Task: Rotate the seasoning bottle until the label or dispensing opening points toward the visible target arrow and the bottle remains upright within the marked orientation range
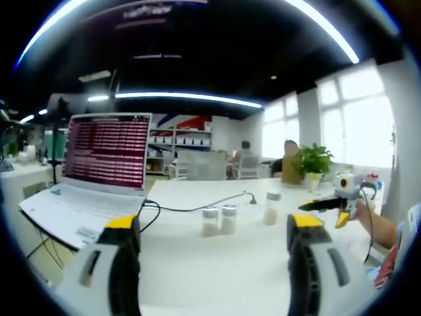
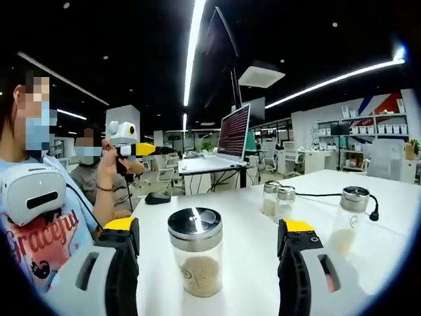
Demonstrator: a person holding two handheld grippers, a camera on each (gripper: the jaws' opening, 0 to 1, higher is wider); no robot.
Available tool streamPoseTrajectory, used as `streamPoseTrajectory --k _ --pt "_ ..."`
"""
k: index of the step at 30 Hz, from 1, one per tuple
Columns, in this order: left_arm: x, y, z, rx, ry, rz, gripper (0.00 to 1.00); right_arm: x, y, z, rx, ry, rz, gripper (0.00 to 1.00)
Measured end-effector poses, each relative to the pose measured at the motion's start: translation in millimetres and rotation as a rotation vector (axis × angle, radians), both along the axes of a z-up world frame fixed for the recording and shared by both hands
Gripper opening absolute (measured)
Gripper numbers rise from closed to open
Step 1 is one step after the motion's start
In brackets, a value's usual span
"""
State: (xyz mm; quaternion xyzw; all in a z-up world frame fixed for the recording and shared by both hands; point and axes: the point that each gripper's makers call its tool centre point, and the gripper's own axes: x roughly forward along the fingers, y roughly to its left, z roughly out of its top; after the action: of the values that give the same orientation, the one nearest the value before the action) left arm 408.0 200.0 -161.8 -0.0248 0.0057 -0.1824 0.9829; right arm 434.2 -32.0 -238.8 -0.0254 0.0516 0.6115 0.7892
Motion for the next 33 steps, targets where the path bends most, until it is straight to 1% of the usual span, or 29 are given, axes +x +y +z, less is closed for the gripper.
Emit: streamPoseTrajectory --k 4,6,8,9,10,14,18,20,22,25,28,33 --pt "-1.3 -2 0.4 -0.003 -0.006 0.002 0.98 -14 6 3.7 0.031 0.024 0.053 0.87" --pt "-0.3 0 0.4 -0.005 -0.003 0.004 0.98 -16 8 2.7 0.028 0.016 0.065 0.86" --pt "0.9 2 0.5 -0.005 -0.001 0.008 0.98 -13 9 -0.4 0.022 0.017 0.067 0.83" --pt "1.2 3 0.8 -0.005 -0.001 0.007 0.98 -15 10 -3.1 0.015 0.028 0.079 0.77" --pt "1.4 2 1.2 -0.005 -0.002 0.004 0.98 -16 10 -4.5 0.014 0.034 0.087 0.74" --pt "1.7 1 2.4 0.0 -0.005 -0.003 0.98 -19 16 -7.6 0.02 0.056 0.103 0.75" --pt "3.4 3 2.9 -0.003 -0.005 -0.003 0.98 -20 22 -6.2 0.023 0.036 0.115 0.7" --pt "4.3 4 2.4 -0.003 -0.003 0.002 0.98 -16 23 -3.3 0.027 0.024 0.116 0.69" --pt "4.0 4 2.6 -0.005 -0.006 0.001 0.98 -16 26 -4.7 0.013 0.012 0.119 0.66" --pt "2.9 3 2.2 -0.005 -0.007 0.002 0.98 -18 29 -7.4 -0.004 0.014 0.131 0.64" --pt "1.9 4 3.0 -0.006 -0.01 -0.002 0.98 -20 31 -8.0 0.0 0.021 0.143 0.6" --pt "2.4 7 4.2 -0.008 -0.013 0.004 0.98 -16 30 -12.5 -0.012 0.024 0.133 0.56"
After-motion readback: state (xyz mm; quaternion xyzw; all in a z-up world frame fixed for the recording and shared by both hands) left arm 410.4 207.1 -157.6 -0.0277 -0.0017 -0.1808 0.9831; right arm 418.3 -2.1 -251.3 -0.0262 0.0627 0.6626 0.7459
